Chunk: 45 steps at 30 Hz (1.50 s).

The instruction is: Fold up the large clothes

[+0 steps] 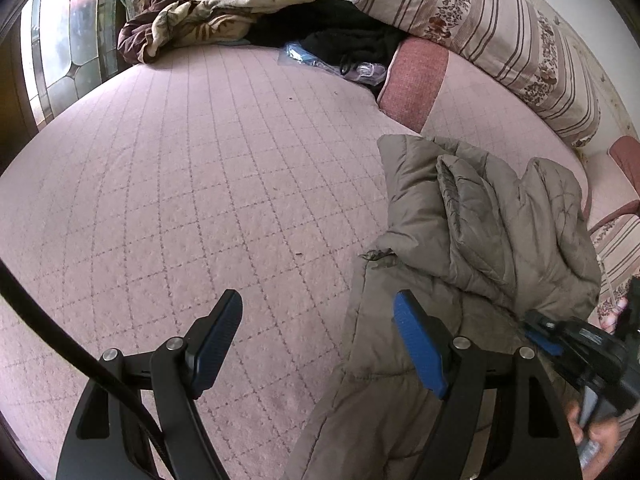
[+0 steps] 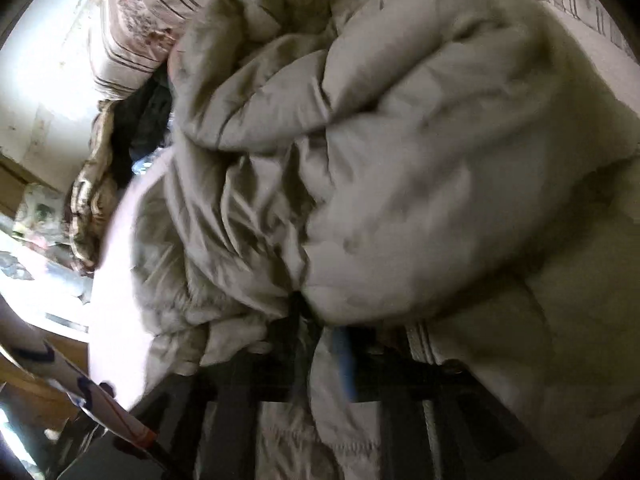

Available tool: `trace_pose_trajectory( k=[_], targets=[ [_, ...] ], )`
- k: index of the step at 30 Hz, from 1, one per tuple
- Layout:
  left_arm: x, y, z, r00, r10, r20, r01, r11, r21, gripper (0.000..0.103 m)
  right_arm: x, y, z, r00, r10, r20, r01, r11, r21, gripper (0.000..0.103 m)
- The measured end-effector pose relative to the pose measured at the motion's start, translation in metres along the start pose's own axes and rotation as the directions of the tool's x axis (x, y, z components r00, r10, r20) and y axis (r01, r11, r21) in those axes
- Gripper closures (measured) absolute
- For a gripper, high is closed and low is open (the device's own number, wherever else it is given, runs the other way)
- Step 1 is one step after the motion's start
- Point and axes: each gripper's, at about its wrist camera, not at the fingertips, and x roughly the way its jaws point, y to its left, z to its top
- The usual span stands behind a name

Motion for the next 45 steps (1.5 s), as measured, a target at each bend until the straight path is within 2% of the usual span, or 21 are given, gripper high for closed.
trace_pose_trajectory(
  k=[2,8,11,12,15,17,21,23,26,28,29,32,34,37,39,41,43,45],
  targets=[
    [-0.001,0.0,0.0,1.0,0.002,0.004,-0.002,1.0,0.001,0.026,-0.017,0.0,-0.005,1.0,-0.011,0.017,0.012,0.999,-0.037,0.056],
    [-0.003,-0.001,-0.001,1.0,0.02,0.01,-0.02,1.0,0.011,0.026,-0.08,-0.011,-0.019,0.999,-0.052,0.007,0.053,0.989,-0.137,0.056],
    [-0.003,-0.001,-0.002,1.0,0.023,0.012,-0.023,1.0,0.009,0.026,-0.115,-0.005,0.0,0.987,-0.083,0.14,0.106,0.98,-0.168,0.056],
    [-0.003,-0.001,-0.002,1.0,0.023,0.011,-0.023,1.0,0.011,0.026,-0.123,0.001,0.014,0.971,-0.106,0.214,0.147,0.972,-0.186,0.055],
    [0.0,-0.002,-0.003,0.999,0.036,0.003,-0.036,0.999,0.022,0.026,-0.12,0.005,0.048,0.935,-0.164,0.314,0.23,0.955,-0.189,0.049],
    [0.001,-0.003,-0.003,0.999,0.04,0.001,-0.04,0.999,0.028,0.026,-0.096,0.003,0.066,0.925,-0.221,0.308,0.283,0.943,-0.175,0.049],
    [0.0,-0.003,-0.002,0.999,0.043,0.006,-0.043,0.999,0.03,0.026,-0.014,-0.026,0.077,0.935,-0.32,0.154,0.34,0.932,-0.125,0.049],
    [-0.001,-0.004,-0.001,0.999,0.039,0.007,-0.039,0.999,0.033,0.026,-0.001,-0.029,0.074,0.929,-0.345,0.135,0.363,0.921,-0.142,0.049],
    [-0.003,-0.006,-0.001,0.999,0.045,0.018,-0.046,0.998,0.045,0.026,-0.023,-0.009,0.074,0.911,-0.37,0.182,0.4,0.899,-0.177,0.049],
    [-0.004,-0.008,-0.001,0.998,0.053,0.025,-0.055,0.997,0.05,0.026,-0.062,0.014,0.069,0.897,-0.31,0.315,0.378,0.908,-0.181,0.049],
    [-0.004,-0.009,-0.002,0.998,0.054,0.027,-0.056,0.997,0.053,0.026,-0.068,0.023,0.068,0.894,-0.293,0.339,0.37,0.909,-0.193,0.049],
    [-0.002,-0.011,-0.002,0.998,0.06,0.023,-0.061,0.996,0.064,0.026,-0.066,0.062,0.072,0.912,-0.214,0.349,0.318,0.907,-0.275,0.049],
    [-0.002,-0.012,-0.002,0.998,0.061,0.021,-0.062,0.996,0.062,0.026,-0.039,0.087,0.077,0.931,-0.187,0.315,0.292,0.899,-0.328,0.049],
    [-0.002,-0.01,-0.001,0.998,0.064,0.022,-0.065,0.996,0.055,0.026,0.021,0.098,0.075,0.968,-0.184,0.171,0.235,0.905,-0.355,0.049],
    [-0.001,-0.009,-0.001,0.997,0.069,0.02,-0.07,0.996,0.052,0.026,0.059,0.099,0.067,0.968,-0.224,0.116,0.251,0.903,-0.348,0.048],
    [0.0,-0.007,0.0,0.998,0.064,0.015,-0.065,0.997,0.046,0.026,0.07,0.099,0.062,0.957,-0.257,0.134,0.289,0.886,-0.363,0.048],
    [-0.001,-0.006,0.001,0.998,0.062,0.018,-0.062,0.997,0.041,0.026,0.053,0.11,0.064,0.95,-0.27,0.155,0.309,0.878,-0.366,0.05],
    [-0.003,-0.005,0.002,0.998,0.058,0.024,-0.059,0.998,0.035,0.026,0.026,0.119,0.061,0.951,-0.211,0.227,0.282,0.892,-0.353,0.051]
  ],
)
